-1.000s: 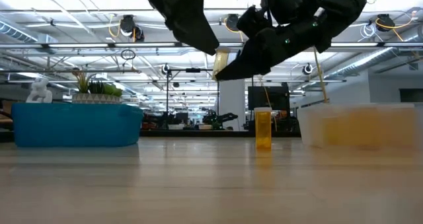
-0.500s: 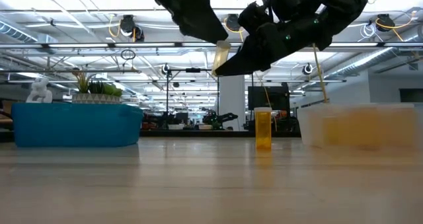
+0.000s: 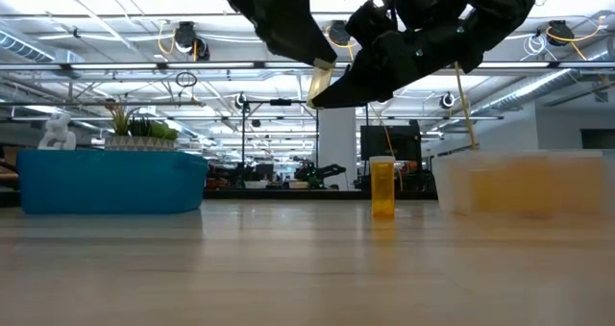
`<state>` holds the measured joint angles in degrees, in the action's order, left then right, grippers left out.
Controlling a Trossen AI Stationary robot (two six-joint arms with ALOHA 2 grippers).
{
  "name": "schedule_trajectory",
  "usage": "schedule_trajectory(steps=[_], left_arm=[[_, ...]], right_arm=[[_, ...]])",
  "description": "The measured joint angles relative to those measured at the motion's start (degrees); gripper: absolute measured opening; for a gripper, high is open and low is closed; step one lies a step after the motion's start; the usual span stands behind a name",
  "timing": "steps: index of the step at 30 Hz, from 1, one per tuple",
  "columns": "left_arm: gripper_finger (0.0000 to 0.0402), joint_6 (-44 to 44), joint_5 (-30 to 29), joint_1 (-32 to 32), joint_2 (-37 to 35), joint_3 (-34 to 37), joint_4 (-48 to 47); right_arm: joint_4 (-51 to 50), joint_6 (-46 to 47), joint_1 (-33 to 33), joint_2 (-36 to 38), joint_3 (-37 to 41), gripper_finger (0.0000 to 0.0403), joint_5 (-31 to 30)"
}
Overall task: Pick and place medicine bottles into bin by pill shape (circle, oval)
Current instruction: Put the small yellow pill bottle into the blue bin
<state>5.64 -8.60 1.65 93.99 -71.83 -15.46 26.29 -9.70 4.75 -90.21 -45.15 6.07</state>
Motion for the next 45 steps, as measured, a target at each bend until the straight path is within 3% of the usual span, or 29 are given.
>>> schedule_trajectory(steps=[9,19,22,29,32,35,45], left_arm=[[0.0133,0.0,-0.4,-0.1,0.0,0.0,-0.7],[0.0131,-0.2,-0.4,-0.1,-0.3,0.0,-1.0],[0.0129,-0.1,-0.3,0.1,-1.2,0.0,-1.3],[0.0126,0.0,-0.3,1.2,-6.8,0.0,-3.8],[0.0126,-0.2,-0.7,2.0,-9.2,0.0,-3.8],[0.0125,-1.4,-2.1,3.2,-10.7,1.2,-2.6],[0.0125,-2.1,-8.1,6.5,-13.5,11.8,17.5]], right_arm=[[0.1,0.0,0.0,0.0,0.0,0.0102,0.1],[0.3,0.4,0.0,0.0,0.0,0.0109,-0.1],[0.8,0.6,0.0,0.0,0.0,0.0140,0.0],[2.6,2.0,0.0,0.0,0.0,0.0267,-0.2],[6.0,3.0,-0.2,0.0,0.0,0.0294,0.4],[9.3,3.0,-1.0,0.0,0.0,0.0298,1.6],[18.4,4.9,-3.7,0.0,0.0,0.0253,1.6]])
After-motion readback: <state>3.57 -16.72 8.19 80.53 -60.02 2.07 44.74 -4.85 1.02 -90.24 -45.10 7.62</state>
